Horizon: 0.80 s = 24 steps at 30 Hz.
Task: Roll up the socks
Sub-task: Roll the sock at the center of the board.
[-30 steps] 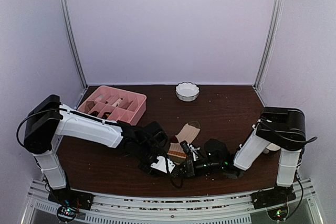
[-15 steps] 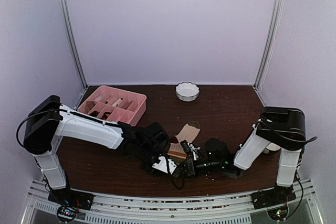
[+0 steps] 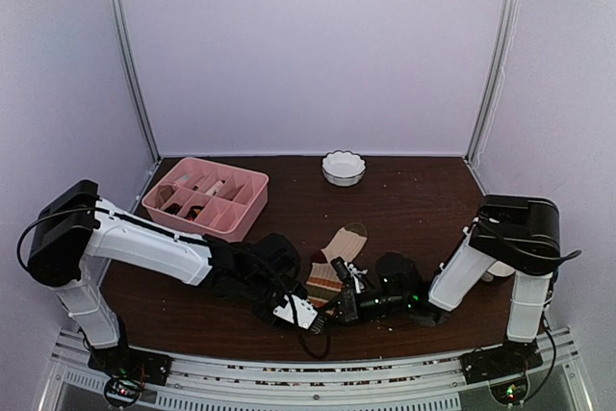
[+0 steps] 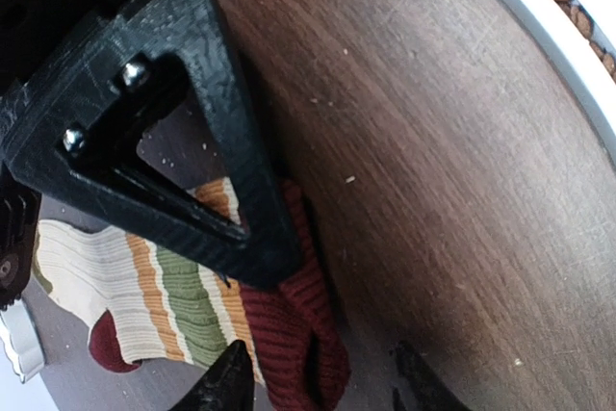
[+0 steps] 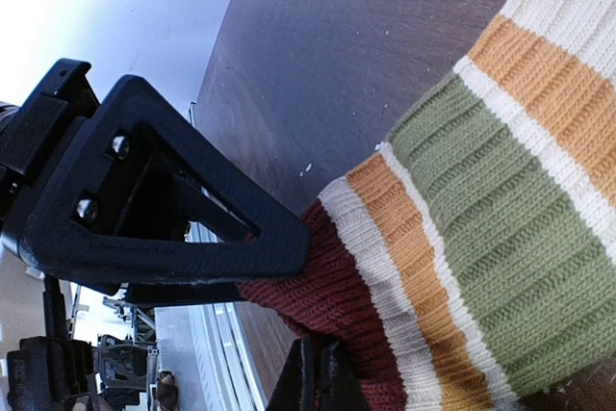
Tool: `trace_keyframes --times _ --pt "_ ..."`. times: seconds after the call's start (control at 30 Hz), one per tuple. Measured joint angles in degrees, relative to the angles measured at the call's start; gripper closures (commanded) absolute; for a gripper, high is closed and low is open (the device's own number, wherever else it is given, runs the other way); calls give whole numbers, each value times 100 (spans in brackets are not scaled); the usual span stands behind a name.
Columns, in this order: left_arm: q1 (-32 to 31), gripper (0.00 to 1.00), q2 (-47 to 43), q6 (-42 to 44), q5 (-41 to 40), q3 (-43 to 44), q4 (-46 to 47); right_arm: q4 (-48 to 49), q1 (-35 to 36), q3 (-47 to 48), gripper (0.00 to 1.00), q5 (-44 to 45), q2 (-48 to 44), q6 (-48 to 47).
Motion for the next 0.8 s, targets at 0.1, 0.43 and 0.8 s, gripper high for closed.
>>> trace_keyframes --times 0.1,0.43,0.8 --pt "-35 51 -39 48 -92 -90 118 0 -7 0 100 -11 0 11" --pt "-146 53 -39 175 -385 -247 603 2 -9 0 100 -74 2 39" --pt "-221 84 -50 323 -483 -452 826 22 -9 0 100 -140 2 133"
